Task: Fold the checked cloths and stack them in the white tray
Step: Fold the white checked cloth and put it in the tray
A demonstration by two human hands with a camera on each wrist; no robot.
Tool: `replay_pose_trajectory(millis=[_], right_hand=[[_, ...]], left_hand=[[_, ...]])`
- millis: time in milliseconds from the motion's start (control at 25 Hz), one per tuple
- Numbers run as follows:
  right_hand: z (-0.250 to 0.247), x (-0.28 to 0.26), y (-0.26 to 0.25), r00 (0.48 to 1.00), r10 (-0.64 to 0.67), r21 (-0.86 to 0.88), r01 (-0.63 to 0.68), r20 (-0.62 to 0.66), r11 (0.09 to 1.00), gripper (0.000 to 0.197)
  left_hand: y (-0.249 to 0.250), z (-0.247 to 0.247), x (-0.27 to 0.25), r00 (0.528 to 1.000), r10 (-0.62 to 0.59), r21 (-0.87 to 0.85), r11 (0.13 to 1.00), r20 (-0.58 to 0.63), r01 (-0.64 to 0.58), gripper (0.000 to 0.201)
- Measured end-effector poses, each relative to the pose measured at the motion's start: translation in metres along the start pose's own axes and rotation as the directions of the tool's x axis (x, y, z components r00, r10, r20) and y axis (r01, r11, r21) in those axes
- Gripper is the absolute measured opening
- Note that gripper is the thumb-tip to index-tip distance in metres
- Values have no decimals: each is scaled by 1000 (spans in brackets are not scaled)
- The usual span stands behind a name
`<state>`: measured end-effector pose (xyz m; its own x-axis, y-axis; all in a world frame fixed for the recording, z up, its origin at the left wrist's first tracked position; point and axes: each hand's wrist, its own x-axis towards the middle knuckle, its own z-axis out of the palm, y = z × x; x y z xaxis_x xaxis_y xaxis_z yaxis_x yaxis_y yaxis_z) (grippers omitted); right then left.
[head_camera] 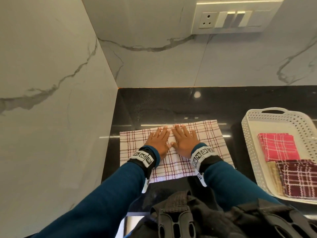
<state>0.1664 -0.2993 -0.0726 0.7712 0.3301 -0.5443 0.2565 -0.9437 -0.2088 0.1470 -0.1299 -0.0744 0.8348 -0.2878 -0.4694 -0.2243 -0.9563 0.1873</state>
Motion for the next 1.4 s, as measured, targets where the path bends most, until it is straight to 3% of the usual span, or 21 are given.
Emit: replay_pose_trajectory(millis=[80,200,320,400,480,600,680,720,800,920,1040,1120,1200,1320,1400], right_hand=[[2,-5,29,990,137,19,-137,-15,990,81],[-3,-17,84,939,342,82,-338,-40,938,88],[-7,-17,101,927,372,87,-368,-39,926,89],[-14,-18,82,920,389,107,-382,-48,918,85],[-17,-26,49,939,334,104,-325,-87,940,80],[2,-42,-21,998,29,59,-25,-62,998,72],[25,-47,-43,995,-98,5,97,17,995,72],[32,-47,-37,996,-85,-20,85,27,996,73],[37,-52,-1,998,64,-14,-64,-3,998,80],[36,-69,71,945,326,77,-323,-38,943,95],[29,-79,106,911,412,125,-408,-13,905,96],[24,-79,92,901,432,130,-424,-42,896,91],[21,-81,54,917,390,128,-379,-81,917,83],[40,-90,-20,991,109,90,-102,-78,991,74],[63,-91,-44,1000,-20,64,21,-16,998,70]], left_hand=[[-29,9,-13,998,-49,-37,998,-44,48,75],[-83,15,-29,973,-220,-54,975,-65,217,80],[-112,11,-33,965,-262,6,965,-12,262,81],[-107,2,-33,959,-282,8,959,-4,282,80],[-83,-7,-35,965,-254,-8,967,-62,254,78],[-11,-5,-48,988,-38,-62,998,-152,29,75],[25,15,-57,998,9,-26,1000,-70,-10,69],[25,24,-57,999,-13,-8,1000,-34,13,69],[0,37,-60,997,-78,-19,997,1,78,75],[-62,43,-80,972,-236,-48,971,-14,235,82],[-95,42,-93,948,-318,-40,947,17,319,84],[-88,39,-92,940,-342,-37,939,9,342,84],[-62,34,-89,952,-303,-39,953,-31,302,82],[1,40,-93,996,-78,-37,996,-43,76,77],[26,59,-96,1000,-4,-31,1000,-9,3,74]])
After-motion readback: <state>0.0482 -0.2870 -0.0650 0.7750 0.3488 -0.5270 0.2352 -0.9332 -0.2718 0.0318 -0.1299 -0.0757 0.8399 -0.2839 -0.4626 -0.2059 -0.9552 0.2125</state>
